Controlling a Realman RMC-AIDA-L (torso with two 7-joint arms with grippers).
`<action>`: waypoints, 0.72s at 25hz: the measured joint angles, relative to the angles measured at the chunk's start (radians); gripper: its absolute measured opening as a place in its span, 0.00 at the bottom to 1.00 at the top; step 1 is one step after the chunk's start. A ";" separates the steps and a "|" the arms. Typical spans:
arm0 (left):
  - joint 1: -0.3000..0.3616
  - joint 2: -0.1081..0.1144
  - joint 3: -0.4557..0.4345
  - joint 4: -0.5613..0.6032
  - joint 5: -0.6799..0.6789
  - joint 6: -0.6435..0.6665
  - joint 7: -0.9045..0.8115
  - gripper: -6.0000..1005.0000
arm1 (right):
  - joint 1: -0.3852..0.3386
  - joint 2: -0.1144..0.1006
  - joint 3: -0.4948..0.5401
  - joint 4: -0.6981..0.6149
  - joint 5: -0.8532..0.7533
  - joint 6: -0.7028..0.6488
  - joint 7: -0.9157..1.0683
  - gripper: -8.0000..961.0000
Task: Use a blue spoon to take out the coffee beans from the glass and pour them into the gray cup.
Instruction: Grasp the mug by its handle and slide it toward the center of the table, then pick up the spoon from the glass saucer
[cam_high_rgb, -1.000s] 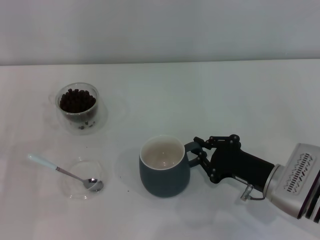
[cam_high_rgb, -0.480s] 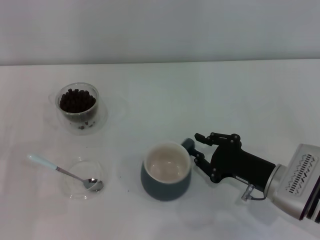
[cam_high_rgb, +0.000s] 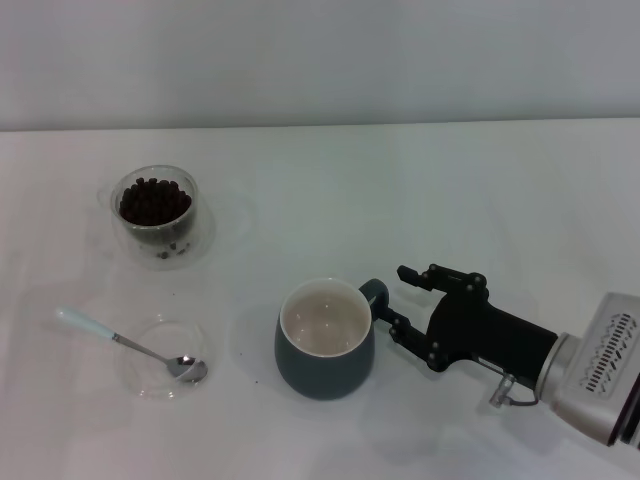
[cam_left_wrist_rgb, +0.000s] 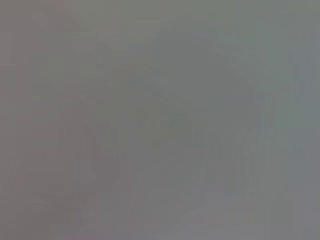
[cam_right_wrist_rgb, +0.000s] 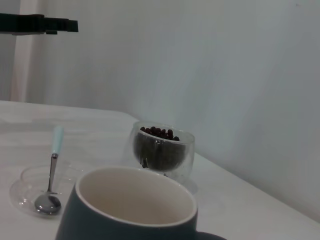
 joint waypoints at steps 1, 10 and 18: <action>0.000 0.000 0.000 0.001 0.000 -0.002 0.000 0.86 | -0.001 0.000 0.000 0.002 0.000 -0.004 0.000 0.54; -0.001 0.002 0.000 0.005 0.000 -0.004 0.001 0.86 | -0.054 -0.008 0.009 0.036 -0.001 -0.075 0.001 0.54; 0.007 -0.002 0.000 0.000 0.011 0.004 -0.031 0.86 | -0.103 -0.025 0.221 0.158 0.004 -0.267 -0.002 0.54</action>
